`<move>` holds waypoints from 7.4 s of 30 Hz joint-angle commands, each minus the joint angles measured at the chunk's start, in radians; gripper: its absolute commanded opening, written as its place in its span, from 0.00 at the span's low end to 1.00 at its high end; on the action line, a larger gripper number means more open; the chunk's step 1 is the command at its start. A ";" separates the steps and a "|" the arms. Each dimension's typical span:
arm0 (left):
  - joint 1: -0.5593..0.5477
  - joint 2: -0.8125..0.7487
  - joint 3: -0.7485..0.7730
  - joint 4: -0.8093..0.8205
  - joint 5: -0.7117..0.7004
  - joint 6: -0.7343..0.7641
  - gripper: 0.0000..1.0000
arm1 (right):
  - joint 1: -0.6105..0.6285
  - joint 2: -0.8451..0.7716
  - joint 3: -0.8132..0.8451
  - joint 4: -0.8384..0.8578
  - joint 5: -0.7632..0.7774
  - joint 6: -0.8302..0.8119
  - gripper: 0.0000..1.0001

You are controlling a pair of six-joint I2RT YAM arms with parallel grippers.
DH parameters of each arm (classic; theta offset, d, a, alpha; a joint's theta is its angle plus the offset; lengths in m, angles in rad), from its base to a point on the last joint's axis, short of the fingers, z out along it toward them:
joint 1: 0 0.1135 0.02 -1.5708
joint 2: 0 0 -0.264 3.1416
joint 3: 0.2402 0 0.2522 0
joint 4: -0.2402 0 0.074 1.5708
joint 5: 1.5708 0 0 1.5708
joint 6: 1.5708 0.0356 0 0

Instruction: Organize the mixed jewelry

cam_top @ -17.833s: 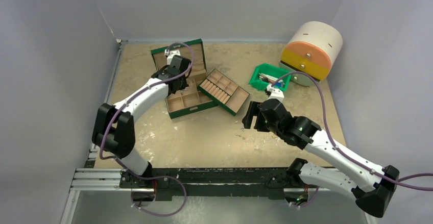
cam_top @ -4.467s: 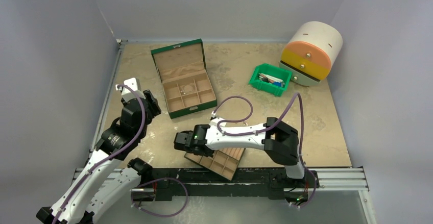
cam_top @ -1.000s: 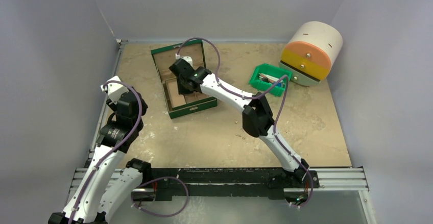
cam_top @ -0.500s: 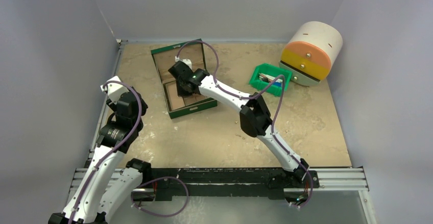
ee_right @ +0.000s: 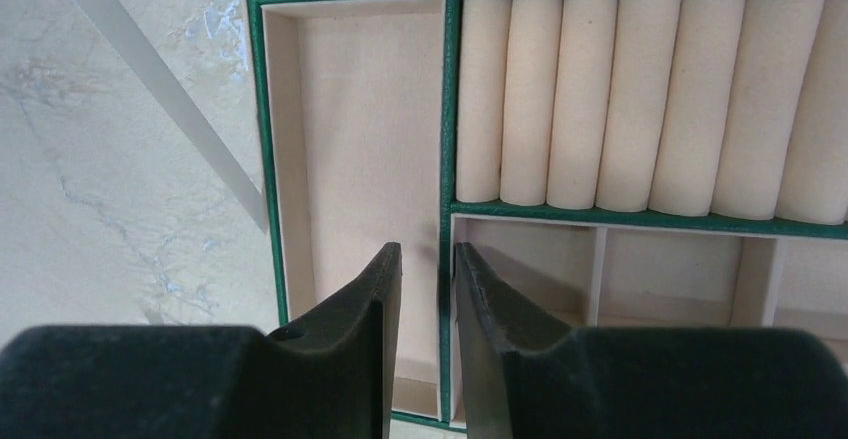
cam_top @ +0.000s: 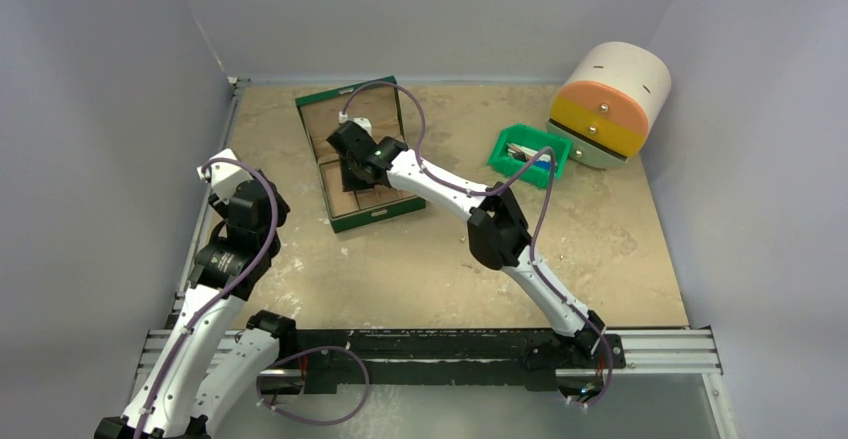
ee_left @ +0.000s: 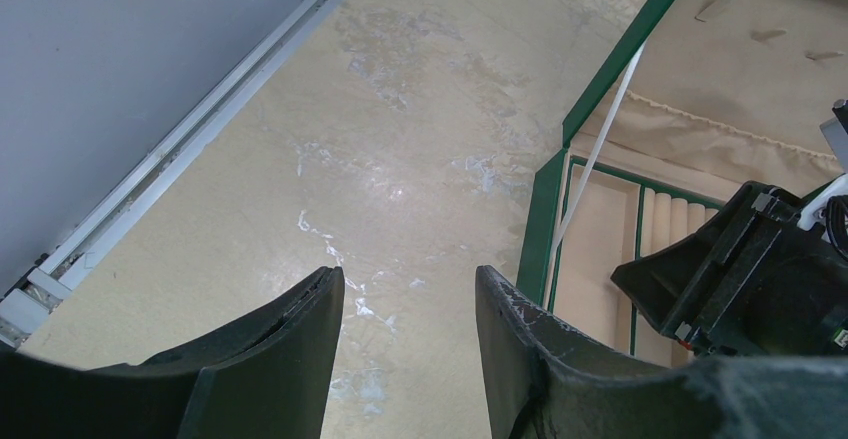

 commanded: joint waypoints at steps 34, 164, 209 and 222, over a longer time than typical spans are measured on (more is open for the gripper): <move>0.006 0.058 0.030 0.058 0.091 0.028 0.49 | -0.150 -0.596 -0.635 0.209 0.114 -0.213 0.47; 0.006 0.098 0.025 0.072 0.149 0.048 0.48 | -0.393 -0.797 -0.987 0.193 0.098 -0.254 0.45; 0.006 0.099 0.015 0.097 0.209 0.063 0.47 | -0.259 -0.947 -1.331 0.277 -0.071 0.040 0.47; 0.006 0.103 0.016 0.096 0.210 0.063 0.47 | -0.212 -0.859 -1.323 0.249 0.016 0.144 0.39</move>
